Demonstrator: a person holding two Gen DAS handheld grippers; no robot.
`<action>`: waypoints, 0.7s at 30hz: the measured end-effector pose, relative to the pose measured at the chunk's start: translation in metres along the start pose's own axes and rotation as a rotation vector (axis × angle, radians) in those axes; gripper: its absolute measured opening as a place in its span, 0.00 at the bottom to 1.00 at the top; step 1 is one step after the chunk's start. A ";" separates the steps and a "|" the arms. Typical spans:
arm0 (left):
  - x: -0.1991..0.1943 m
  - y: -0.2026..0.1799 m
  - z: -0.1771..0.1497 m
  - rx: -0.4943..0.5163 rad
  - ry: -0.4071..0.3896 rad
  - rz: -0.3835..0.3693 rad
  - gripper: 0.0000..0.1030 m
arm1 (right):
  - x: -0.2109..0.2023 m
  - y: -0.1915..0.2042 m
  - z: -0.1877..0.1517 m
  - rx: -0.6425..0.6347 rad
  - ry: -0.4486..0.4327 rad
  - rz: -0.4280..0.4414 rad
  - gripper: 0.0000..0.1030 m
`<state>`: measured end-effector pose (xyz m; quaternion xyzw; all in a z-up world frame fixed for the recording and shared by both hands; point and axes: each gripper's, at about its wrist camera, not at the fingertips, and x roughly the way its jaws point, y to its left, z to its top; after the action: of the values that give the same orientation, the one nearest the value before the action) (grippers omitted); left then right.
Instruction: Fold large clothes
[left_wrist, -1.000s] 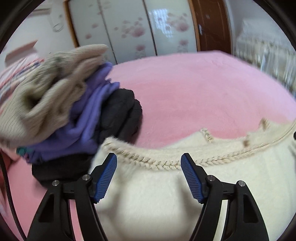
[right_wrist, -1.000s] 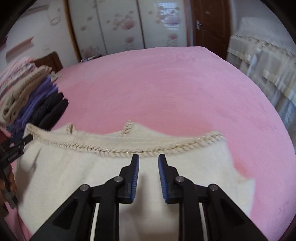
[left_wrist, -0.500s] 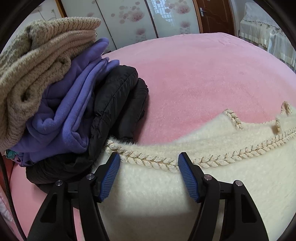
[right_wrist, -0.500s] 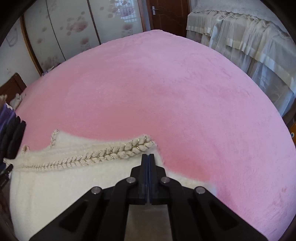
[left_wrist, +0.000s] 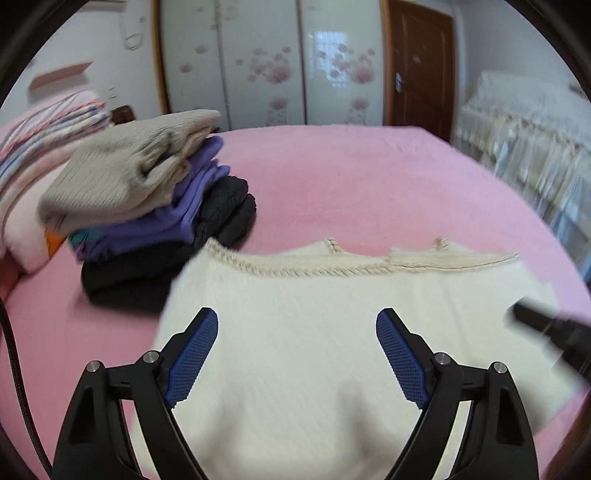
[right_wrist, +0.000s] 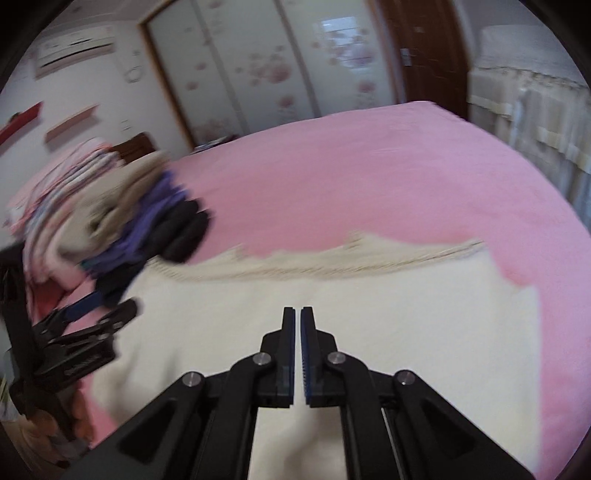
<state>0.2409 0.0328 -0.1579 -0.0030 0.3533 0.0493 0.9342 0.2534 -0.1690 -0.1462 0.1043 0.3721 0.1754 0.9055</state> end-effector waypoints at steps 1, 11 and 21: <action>-0.010 -0.002 -0.011 -0.026 -0.005 0.008 0.84 | -0.001 0.015 -0.012 -0.011 0.003 0.026 0.03; 0.008 0.009 -0.096 -0.032 0.118 0.142 0.84 | 0.009 0.025 -0.087 -0.053 0.077 -0.061 0.00; 0.010 0.101 -0.114 -0.189 0.147 0.265 0.85 | -0.054 -0.114 -0.105 0.150 0.000 -0.436 0.00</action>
<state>0.1637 0.1296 -0.2470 -0.0478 0.4115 0.2047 0.8869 0.1705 -0.2892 -0.2217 0.0883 0.3976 -0.0525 0.9118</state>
